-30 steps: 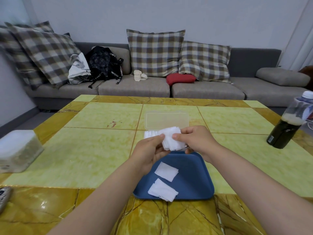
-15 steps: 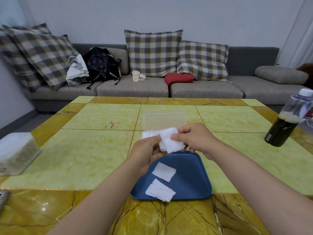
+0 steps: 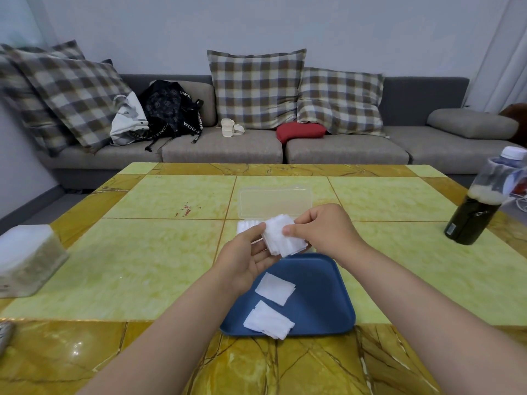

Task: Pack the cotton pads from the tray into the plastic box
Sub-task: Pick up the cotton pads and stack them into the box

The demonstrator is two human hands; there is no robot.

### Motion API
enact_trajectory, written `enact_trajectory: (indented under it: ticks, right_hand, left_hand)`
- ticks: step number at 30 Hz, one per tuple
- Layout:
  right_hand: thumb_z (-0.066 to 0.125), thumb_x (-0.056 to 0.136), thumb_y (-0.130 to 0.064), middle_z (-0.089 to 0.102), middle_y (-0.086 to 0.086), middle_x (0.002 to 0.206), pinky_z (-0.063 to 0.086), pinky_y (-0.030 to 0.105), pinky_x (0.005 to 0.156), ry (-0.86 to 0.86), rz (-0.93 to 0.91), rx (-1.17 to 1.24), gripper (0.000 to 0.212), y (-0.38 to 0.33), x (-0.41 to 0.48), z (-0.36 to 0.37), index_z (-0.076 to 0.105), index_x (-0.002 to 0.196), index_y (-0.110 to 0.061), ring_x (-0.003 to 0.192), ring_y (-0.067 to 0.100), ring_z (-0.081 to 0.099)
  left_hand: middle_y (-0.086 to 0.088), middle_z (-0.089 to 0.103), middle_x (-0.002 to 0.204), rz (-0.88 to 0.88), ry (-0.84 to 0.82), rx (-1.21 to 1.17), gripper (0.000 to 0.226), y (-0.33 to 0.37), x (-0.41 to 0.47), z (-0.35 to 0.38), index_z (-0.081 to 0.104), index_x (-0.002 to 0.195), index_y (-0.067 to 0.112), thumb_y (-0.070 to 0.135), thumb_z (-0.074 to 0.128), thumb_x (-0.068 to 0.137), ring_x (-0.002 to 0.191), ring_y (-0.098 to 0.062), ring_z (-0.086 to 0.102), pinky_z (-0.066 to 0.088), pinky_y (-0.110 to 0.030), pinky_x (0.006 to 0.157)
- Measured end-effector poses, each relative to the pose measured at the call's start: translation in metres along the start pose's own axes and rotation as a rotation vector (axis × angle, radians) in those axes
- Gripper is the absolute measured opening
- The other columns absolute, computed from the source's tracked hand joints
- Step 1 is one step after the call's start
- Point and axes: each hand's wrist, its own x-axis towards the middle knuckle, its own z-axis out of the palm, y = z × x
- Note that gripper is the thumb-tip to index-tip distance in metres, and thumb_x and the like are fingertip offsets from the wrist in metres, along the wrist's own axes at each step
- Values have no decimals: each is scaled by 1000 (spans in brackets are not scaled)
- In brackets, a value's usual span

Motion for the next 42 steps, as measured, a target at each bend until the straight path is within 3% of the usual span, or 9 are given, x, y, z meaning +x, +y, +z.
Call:
enact_trajectory:
  ticks: [6, 12, 17, 24, 29, 33, 36, 40, 42]
  right_hand:
    - [87, 77, -25, 68, -7, 69, 51, 26, 65, 3, -43, 50, 20, -4, -1, -3, 73, 71, -12, 63, 9, 60]
    - [80, 85, -17, 68, -4, 68, 38, 14, 39, -95, -16, 253, 12, -14, -8, -14, 74, 82, -7, 45, 6, 55]
    - [85, 79, -22, 73, 4, 72, 48, 24, 50, -104, -9, 153, 17, -9, -4, -5, 76, 79, -8, 46, 14, 55]
    - [87, 76, -27, 71, -4, 66, 49, 25, 52, -67, -19, 69, 19, -3, -2, 0, 74, 72, -14, 46, 9, 57]
    - [86, 75, -37, 70, -10, 73, 57, 31, 66, -48, -23, -42, 23, 1, 0, 6, 73, 76, -19, 63, 9, 63]
    - [78, 82, -46, 73, -2, 101, 51, 26, 59, -240, 95, 51, 39, 1, -4, 10, 68, 110, -22, 74, 13, 71]
    - [75, 89, -35, 76, 2, 90, 50, 27, 62, -362, 118, 143, 21, -1, -8, 8, 73, 100, -17, 70, 13, 69]
    - [72, 92, -27, 73, 1, 84, 49, 27, 57, -318, 175, 207, 15, 4, -3, 10, 74, 97, -13, 63, 15, 65]
    - [64, 91, -23, 75, 7, 89, 45, 27, 55, -312, 145, 15, 17, 12, -2, 16, 75, 95, -10, 63, 16, 63]
  left_hand:
    - [-16, 77, 101, -6, 57, -81, 22, 2, 1, -5, 64, 116, 5, 19, 59, 99, 91, -28, 75, 61, -37, 74]
    - [-15, 78, 100, 105, 79, 112, 22, 2, 3, -7, 66, 114, 5, 20, 61, 98, 86, -27, 76, 61, -36, 74]
    - [-15, 78, 101, 128, -29, 170, 26, 1, -3, -1, 69, 117, 6, 21, 58, 99, 93, -27, 76, 61, -35, 79]
    - [-15, 77, 105, 130, -107, 196, 38, 4, -8, 2, 71, 114, 5, 38, 63, 96, 98, -27, 75, 58, -38, 88]
    - [-14, 78, 104, 179, -48, 389, 20, 6, -5, -5, 73, 106, 1, 7, 75, 87, 95, -24, 76, 61, -28, 76]
    - [-13, 78, 103, 150, -88, 369, 21, 15, -4, -14, 71, 112, 1, 2, 67, 91, 93, -23, 76, 61, -29, 78]
    - [-16, 77, 106, 103, -169, 315, 17, 17, -7, -14, 71, 109, 2, 3, 63, 94, 94, -27, 75, 62, -30, 81]
    - [-15, 76, 108, 135, -42, 336, 16, 13, 1, -16, 71, 107, 3, 9, 66, 94, 93, -24, 72, 61, -31, 83]
    - [-14, 76, 102, 169, 55, 374, 13, 13, 6, -20, 71, 103, 2, 8, 65, 94, 86, -22, 71, 61, -29, 78]
